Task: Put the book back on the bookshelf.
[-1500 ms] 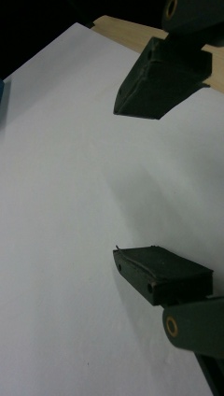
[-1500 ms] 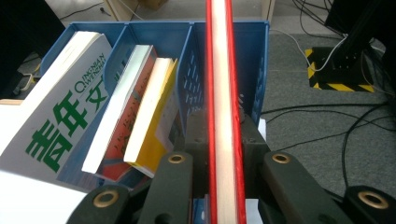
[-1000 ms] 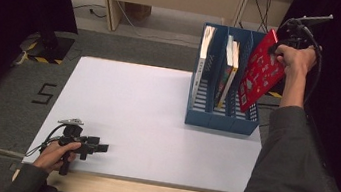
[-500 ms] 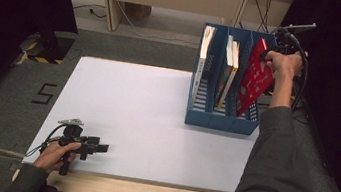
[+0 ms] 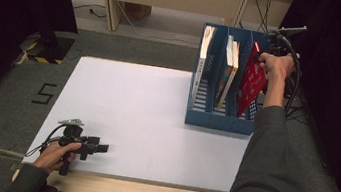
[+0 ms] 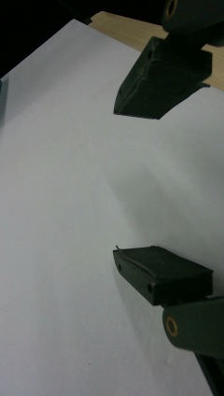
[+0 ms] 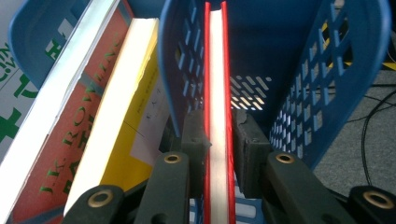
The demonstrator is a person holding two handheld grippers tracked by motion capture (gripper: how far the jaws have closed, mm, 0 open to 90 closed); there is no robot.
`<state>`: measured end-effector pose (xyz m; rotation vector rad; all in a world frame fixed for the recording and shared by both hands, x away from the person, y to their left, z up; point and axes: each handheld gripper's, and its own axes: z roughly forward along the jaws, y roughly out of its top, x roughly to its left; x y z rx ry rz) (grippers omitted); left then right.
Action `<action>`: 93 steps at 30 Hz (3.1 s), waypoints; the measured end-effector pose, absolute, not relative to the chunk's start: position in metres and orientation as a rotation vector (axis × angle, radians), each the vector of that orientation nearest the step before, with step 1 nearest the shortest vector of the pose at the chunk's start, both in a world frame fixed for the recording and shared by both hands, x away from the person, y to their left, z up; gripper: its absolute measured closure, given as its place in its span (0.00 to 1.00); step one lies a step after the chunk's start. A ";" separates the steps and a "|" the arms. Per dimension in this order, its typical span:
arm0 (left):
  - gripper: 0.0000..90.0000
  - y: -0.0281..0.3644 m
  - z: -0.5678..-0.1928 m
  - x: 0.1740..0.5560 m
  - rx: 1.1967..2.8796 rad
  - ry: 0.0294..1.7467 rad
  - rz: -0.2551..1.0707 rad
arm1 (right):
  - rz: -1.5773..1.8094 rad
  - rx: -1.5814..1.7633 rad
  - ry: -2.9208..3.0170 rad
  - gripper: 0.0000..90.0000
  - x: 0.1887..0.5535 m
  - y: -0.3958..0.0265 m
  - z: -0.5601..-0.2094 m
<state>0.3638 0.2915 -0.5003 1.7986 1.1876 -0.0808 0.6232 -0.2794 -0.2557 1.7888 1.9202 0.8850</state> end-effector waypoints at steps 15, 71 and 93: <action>0.28 0.291 -0.500 0.363 1.799 1.186 -0.078 | 0.911 1.784 1.925 0.83 0.621 -0.273 -0.252; 0.28 0.290 -0.500 0.363 1.803 1.190 -0.067 | 1.078 1.591 2.156 0.66 0.495 -0.321 -0.304; 0.28 0.290 -0.500 0.363 1.804 1.187 -0.069 | 0.976 1.617 2.140 0.80 0.534 -0.296 -0.355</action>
